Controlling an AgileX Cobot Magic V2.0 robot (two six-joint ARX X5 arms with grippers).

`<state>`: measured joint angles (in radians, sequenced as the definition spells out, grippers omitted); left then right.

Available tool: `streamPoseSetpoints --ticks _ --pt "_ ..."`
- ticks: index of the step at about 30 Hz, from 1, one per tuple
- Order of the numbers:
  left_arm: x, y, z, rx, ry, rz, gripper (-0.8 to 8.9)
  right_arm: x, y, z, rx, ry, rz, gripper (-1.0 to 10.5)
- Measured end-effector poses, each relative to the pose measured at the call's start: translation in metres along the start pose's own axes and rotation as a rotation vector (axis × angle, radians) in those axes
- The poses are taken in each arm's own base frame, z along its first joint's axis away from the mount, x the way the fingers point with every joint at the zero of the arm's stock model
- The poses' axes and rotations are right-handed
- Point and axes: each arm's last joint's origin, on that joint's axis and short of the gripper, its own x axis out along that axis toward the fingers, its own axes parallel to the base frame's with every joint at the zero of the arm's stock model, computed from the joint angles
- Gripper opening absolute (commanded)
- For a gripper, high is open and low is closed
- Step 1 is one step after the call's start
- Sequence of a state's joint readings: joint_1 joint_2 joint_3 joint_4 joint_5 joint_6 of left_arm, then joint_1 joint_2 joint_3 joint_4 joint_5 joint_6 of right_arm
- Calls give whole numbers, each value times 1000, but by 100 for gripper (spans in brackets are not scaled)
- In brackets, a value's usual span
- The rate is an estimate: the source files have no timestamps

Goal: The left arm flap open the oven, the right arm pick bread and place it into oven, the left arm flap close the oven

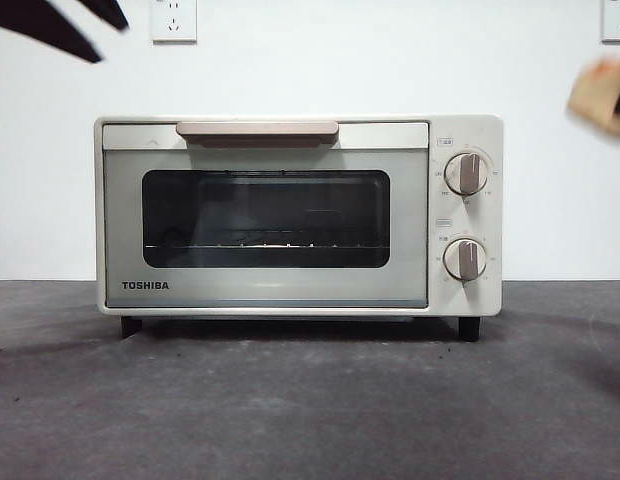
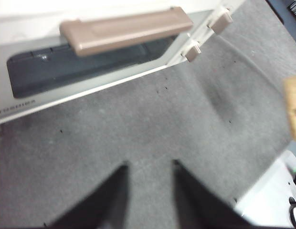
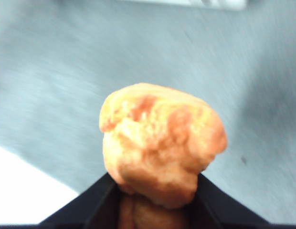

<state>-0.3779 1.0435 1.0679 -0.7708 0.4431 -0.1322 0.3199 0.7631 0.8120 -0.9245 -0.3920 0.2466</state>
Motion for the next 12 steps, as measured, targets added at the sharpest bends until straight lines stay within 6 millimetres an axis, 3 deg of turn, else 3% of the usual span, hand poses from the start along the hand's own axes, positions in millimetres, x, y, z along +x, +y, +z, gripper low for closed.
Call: streamPoseSetpoints --ticks 6,12 --pt "24 0 39 49 34 -12 11 -36 10 -21 -23 -177 51 153" --pt "54 0 71 126 61 -15 11 -57 15 -37 -1 -287 93 153"
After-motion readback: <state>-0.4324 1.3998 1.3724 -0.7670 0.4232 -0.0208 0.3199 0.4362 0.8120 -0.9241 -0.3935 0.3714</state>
